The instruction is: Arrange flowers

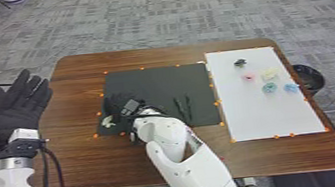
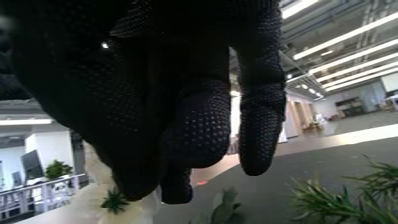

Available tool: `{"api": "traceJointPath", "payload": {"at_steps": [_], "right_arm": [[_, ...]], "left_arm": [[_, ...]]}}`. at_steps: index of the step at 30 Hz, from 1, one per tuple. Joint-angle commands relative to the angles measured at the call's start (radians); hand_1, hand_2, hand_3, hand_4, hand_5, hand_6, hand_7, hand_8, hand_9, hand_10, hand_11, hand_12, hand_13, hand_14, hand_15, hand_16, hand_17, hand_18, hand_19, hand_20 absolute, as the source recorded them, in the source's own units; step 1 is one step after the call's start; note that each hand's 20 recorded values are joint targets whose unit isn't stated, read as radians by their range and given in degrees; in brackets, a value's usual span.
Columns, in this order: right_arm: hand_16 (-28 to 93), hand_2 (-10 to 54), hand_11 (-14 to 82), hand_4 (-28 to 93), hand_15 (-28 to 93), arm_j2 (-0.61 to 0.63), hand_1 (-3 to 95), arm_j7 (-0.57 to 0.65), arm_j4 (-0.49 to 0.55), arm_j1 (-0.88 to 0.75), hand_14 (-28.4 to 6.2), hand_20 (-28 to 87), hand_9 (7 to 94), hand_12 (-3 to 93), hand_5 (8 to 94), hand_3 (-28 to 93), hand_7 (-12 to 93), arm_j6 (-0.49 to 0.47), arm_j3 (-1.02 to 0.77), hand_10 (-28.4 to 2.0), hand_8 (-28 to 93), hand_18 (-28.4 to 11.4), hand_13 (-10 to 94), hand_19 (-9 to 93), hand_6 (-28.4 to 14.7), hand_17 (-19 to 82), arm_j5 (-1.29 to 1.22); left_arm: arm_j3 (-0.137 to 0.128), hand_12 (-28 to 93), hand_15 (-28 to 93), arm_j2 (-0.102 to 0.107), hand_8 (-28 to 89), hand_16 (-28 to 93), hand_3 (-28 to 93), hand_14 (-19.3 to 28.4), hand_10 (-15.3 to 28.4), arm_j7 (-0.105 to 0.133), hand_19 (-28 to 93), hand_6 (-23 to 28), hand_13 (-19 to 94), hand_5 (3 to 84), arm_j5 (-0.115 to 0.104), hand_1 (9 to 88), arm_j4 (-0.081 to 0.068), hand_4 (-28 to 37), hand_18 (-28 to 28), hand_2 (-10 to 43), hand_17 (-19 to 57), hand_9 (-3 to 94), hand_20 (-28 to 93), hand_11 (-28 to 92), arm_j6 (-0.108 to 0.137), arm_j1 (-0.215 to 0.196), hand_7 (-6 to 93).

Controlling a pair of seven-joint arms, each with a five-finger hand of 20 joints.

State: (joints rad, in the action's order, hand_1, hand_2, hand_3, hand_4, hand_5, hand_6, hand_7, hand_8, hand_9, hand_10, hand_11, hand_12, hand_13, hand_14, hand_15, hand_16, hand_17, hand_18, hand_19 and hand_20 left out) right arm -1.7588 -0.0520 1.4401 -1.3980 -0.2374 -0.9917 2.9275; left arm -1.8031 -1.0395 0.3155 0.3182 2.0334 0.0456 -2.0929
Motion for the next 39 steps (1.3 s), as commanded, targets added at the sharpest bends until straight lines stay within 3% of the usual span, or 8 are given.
{"api": "traceJointPath", "payload": {"at_steps": [1,6,10,14,20,28,34,39], "right_arm": [[34,-7.0,6.6,-28,65,0.011,63.8,0.01,-0.01,0.004,-3.9,31,76.8,30.4,63.9,49,28,0.091,0.019,-6.0,-9,-18.2,73,71,0.7,32,0.001],[35,7.8,13.3,-20,65,0.011,72.4,0.009,-0.01,0.007,-3.8,35,76.7,26.9,68.1,29,24,0.09,0.02,-6.1,-6,-16.5,73,69,2.1,31,-0.001],[35,3.4,9.9,-28,64,0.015,66.7,0.005,-0.009,0.007,-3.5,35,79.8,31.7,68.4,54,26,0.084,0.022,-5.1,-7,-17.0,74,69,2.7,33,-0.002],[35,-5.4,6.3,-28,62,0.018,62.7,-0.008,-0.001,0.007,-3.0,33,81.1,33.8,67.0,65,29,0.062,0.02,-4.9,-9,-18.0,75,70,2.1,33,0.004],[35,-9.5,7.8,-28,62,0.024,57.3,0.017,0.009,-0.001,-3.3,31,75.9,29.2,62.5,65,25,0.04,0.024,-6.6,-10,-18.5,74,71,0.4,33,-0.015],[34,-9.5,11.5,-28,62,0.035,55.0,0.04,0.006,0.006,-3.7,30,73.2,25.3,61.6,65,24,0.06,0.027,-7.5,-10,-18.7,73,71,-0.1,32,-0.042],[33,-5.7,13.5,-28,62,0.091,53.6,0.128,0.069,0.02,-4.2,29,70.9,23.5,61.2,65,23,0.053,0.069,-8.7,-9,-18.8,73,71,-1.5,32,-0.197],[32,-4.8,18.3,-25,64,0.173,51.2,0.211,0.18,0.037,-5.8,28,65.4,17.8,59.2,68,18,0.052,0.069,-11.1,-12,-19.2,71,72,-2.4,31,-0.346]], "left_arm": [[-0.007,6,28,-0.007,-8,-10,70,19.4,20.2,-0.004,36,11.4,17,41.8,-0.001,24.6,0.003,-28.3,13.9,16.1,-12.9,31.6,5,21,0.0,-0.013,8.8],[-0.002,6,29,-0.003,-8,-10,70,19.9,20.6,-0.005,36,11.6,16,42.0,-0.003,25.0,0.001,-28.3,14.0,15.9,-13.1,31.7,5,21,-0.003,-0.007,8.7],[-0.002,6,29,-0.006,-8,-10,70,20.2,20.7,-0.007,36,11.7,16,42.1,-0.003,25.0,0.002,-28.3,14.1,15.9,-13.3,31.8,5,22,-0.007,-0.009,8.7],[-0.011,6,30,-0.01,-8,-10,70,20.2,20.7,-0.004,36,11.7,16,42.1,-0.003,25.1,0.005,-28.3,14.2,16.0,-13.4,31.8,5,22,0.003,-0.017,8.8],[-0.003,6,29,-0.011,-8,-10,70,20.4,20.6,-0.011,36,11.6,16,42.0,-0.002,24.9,0.001,-28.3,14.4,15.9,-13.5,31.8,5,22,-0.003,-0.015,8.8],[-0.001,6,29,-0.007,-8,-10,70,20.6,20.5,-0.014,36,11.6,16,41.9,-0.005,25.1,-0.004,-28.3,14.5,15.8,-13.5,31.7,5,21,-0.007,-0.013,8.6],[-0.01,6,28,-0.019,-8,-10,69,20.2,20.4,-0.038,36,11.7,16,41.8,-0.008,25.1,-0.01,-28.3,14.3,16.0,-13.1,31.3,5,20,-0.009,-0.016,8.0],[-0.034,6,21,-0.028,-7,-8,54,17.1,19.2,-0.062,35,11.2,17,40.4,-0.023,28.6,-0.018,-28.3,13.8,19.8,-11.9,30.3,5,17,-0.041,-0.034,5.6]]}}
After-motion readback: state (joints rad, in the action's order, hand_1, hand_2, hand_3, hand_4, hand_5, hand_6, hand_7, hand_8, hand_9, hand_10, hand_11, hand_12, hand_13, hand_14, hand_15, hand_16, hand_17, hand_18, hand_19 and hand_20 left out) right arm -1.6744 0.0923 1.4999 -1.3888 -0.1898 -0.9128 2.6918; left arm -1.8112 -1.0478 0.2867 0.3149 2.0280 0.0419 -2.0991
